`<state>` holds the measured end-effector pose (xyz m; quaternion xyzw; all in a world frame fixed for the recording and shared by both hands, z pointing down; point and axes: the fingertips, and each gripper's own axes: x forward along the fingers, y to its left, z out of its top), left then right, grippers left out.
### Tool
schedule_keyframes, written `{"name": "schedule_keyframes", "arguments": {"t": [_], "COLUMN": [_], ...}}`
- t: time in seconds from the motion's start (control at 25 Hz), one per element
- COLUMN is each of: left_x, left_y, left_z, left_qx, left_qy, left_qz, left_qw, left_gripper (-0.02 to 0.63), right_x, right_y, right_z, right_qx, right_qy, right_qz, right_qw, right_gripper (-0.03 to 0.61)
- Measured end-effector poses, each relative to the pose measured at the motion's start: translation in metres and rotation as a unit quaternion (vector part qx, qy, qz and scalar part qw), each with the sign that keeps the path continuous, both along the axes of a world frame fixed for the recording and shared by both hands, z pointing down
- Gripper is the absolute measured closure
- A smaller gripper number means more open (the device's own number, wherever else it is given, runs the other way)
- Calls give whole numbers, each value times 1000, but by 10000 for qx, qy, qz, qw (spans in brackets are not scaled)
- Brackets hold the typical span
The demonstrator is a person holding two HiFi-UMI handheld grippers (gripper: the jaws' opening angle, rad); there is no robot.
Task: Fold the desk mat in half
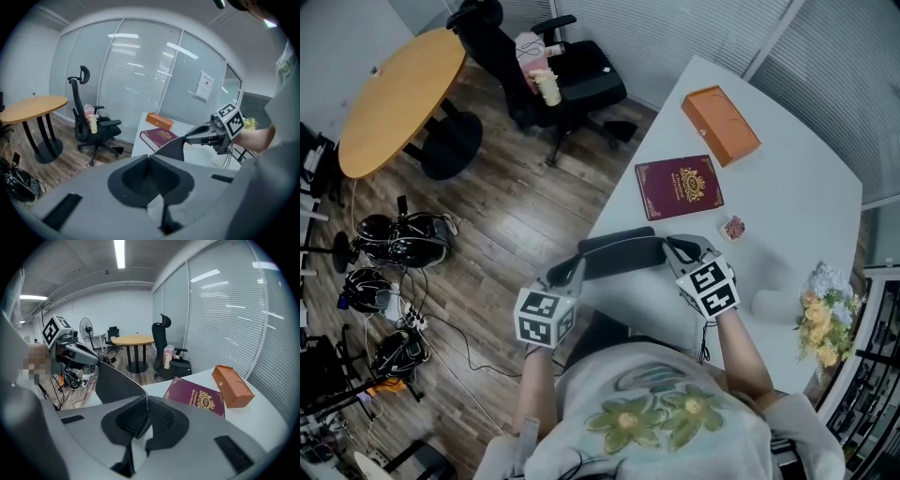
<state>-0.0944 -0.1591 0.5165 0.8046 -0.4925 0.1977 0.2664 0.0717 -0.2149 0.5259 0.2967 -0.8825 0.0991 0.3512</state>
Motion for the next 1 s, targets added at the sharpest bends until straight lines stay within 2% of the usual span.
{"name": "schedule_keyframes", "arguments": {"t": [0.44,1.0], "left_x": [-16,-20], "left_y": [-15,-37], "left_z": [24,78], "left_qx": [-274,-748], "left_qy": [15,-140], "left_qz": [-163,-227], "left_qw": [9995,9968], "left_gripper": [601,601], "right_x": [-18,-23], "right_y": [-21,-39], "right_z": [21,87], "right_qx": [-192,-387], "right_qy": [185,705], "right_qz": [-99,-86], "right_qw": [9996,9967], "right_gripper": [549,549]}}
